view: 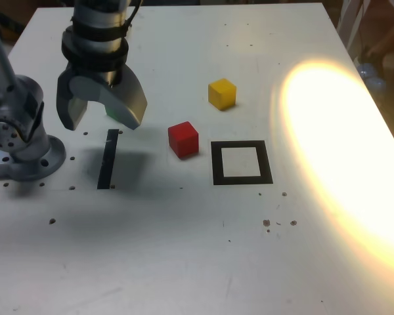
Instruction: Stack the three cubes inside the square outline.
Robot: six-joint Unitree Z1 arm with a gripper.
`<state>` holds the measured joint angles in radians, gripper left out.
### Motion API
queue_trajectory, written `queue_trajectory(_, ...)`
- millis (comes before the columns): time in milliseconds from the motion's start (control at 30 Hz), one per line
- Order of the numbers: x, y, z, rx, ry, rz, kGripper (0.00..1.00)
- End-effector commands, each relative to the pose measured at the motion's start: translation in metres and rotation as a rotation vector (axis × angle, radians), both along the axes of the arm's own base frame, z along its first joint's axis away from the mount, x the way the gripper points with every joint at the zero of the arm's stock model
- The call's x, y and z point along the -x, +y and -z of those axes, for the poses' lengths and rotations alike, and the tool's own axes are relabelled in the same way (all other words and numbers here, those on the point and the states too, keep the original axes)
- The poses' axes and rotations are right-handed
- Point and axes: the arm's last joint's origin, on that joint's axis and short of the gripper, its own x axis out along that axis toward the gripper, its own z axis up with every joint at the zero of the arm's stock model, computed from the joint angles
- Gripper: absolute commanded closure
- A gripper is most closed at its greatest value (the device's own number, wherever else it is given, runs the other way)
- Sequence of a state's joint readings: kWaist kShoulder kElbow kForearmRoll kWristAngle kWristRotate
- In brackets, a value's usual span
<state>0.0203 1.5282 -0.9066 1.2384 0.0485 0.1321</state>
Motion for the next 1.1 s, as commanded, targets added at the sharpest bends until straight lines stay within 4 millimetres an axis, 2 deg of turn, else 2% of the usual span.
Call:
queue_trajectory(0,0.002,0.000,-0.001,0.002,-0.006,-0.002,0.01)
queue_trajectory(300,0.003,0.000,-0.003,-0.001,0.005,-0.007,0.01)
queue_trajectory(533,0.004,0.000,-0.024,-0.012,-0.021,-0.037,0.01)
queue_trajectory(867,-0.035,-0.017,-0.073,0.001,-0.222,-0.037,0.01)
queue_trajectory(1067,-0.048,-0.018,-0.076,-0.032,-0.188,-0.148,0.02)
